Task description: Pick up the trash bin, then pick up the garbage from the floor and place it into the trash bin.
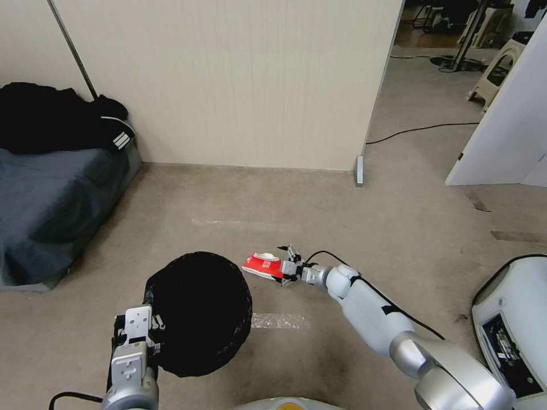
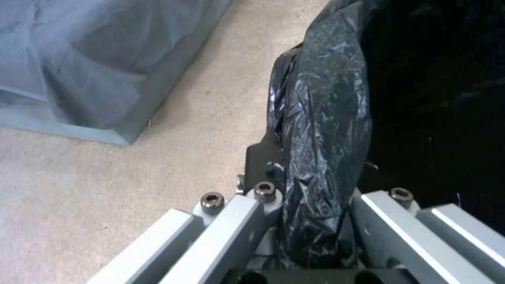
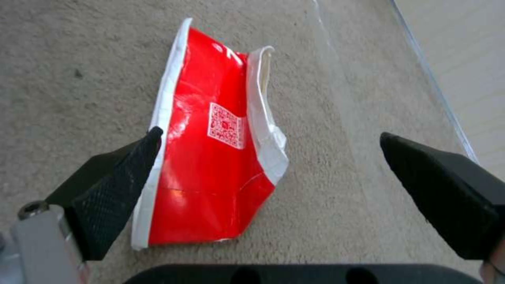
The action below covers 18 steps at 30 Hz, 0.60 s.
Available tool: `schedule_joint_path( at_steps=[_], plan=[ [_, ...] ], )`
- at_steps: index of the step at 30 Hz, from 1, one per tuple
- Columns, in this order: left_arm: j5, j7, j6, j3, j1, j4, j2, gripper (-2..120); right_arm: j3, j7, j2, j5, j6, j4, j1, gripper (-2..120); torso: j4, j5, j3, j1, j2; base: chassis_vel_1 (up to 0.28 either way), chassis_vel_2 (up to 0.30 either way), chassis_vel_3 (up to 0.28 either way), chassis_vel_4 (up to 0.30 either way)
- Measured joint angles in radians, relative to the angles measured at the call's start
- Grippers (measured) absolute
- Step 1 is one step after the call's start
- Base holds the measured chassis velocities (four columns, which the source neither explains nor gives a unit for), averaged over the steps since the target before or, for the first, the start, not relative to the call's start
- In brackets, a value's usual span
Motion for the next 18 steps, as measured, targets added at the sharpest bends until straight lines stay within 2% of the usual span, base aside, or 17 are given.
schedule_joint_path(
  at_steps=[18],
  plan=[
    [0.039,0.001,-0.022,0.021,0.013,0.014,-0.011,1,0.102,0.014,0.091,-0.050,-0.001,-0.155,0.066,100,-0.0001,0.0000,0.000,0.000,0.000,0.000,0.000,0.000,0.000]
  ],
)
